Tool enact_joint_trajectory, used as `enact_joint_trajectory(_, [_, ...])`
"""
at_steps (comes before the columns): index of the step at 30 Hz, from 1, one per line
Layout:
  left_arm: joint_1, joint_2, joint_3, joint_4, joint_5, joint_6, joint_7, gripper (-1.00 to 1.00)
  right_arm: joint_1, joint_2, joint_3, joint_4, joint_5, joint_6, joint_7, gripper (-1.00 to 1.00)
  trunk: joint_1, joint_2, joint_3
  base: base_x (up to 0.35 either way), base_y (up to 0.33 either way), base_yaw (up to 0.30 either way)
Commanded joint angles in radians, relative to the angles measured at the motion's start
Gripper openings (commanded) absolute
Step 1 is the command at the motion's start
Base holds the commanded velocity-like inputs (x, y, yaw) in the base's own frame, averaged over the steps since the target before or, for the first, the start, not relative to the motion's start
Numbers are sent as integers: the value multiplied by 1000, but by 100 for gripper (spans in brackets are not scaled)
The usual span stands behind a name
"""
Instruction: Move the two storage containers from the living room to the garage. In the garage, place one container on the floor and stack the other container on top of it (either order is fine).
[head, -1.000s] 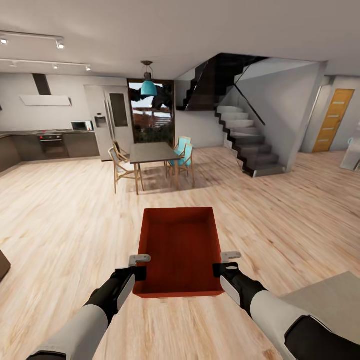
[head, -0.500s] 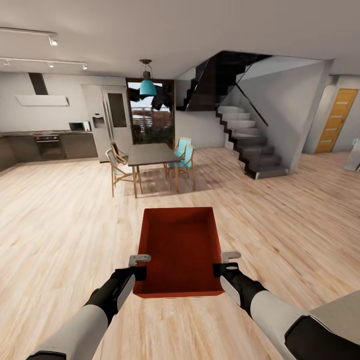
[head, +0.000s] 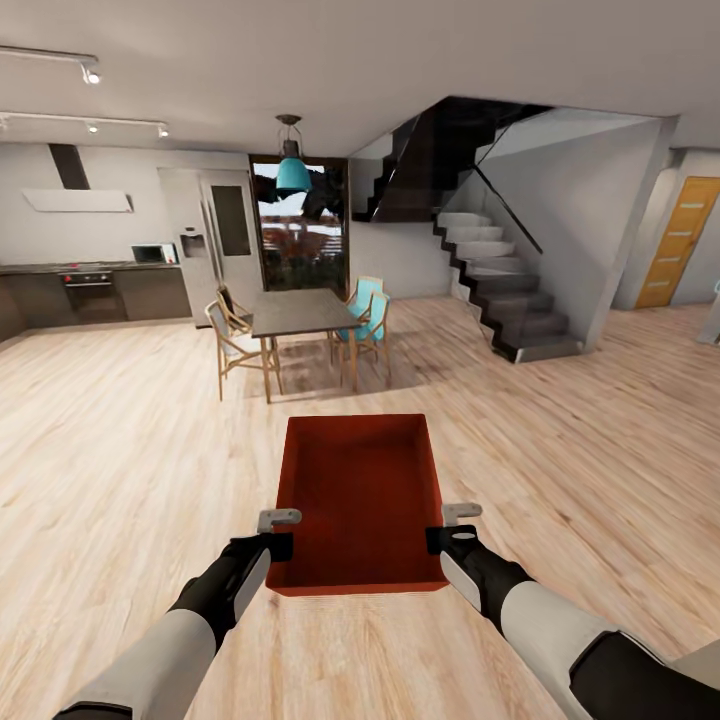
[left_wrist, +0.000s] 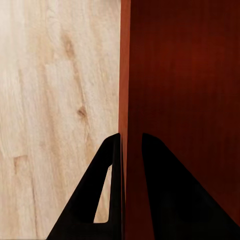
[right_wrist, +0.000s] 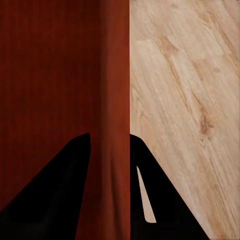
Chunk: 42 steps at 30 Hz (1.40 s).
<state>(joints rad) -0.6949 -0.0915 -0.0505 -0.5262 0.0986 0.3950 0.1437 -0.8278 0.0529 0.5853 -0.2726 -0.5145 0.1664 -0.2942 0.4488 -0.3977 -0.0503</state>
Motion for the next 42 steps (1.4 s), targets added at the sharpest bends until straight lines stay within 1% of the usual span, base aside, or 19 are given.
enact_joint_trajectory(1, [-2,2,9,-5,-25,8,22,-100,-1,-1,10,3,2,7,-11,-100,1,-2,-2,322,0,0])
enact_joint_trajectory(22, [-2,3,9,-5,-25,9,20,-100,-1,0,10,3,2,7,-11,-100,1,-2,-2,323,0,-5])
enact_joint_trajectory(42, [-2,3,9,-5,-25,9,16,-100,-1,1,10,3,3,7,-11,-100,1,-2,-2,323,0,-216])
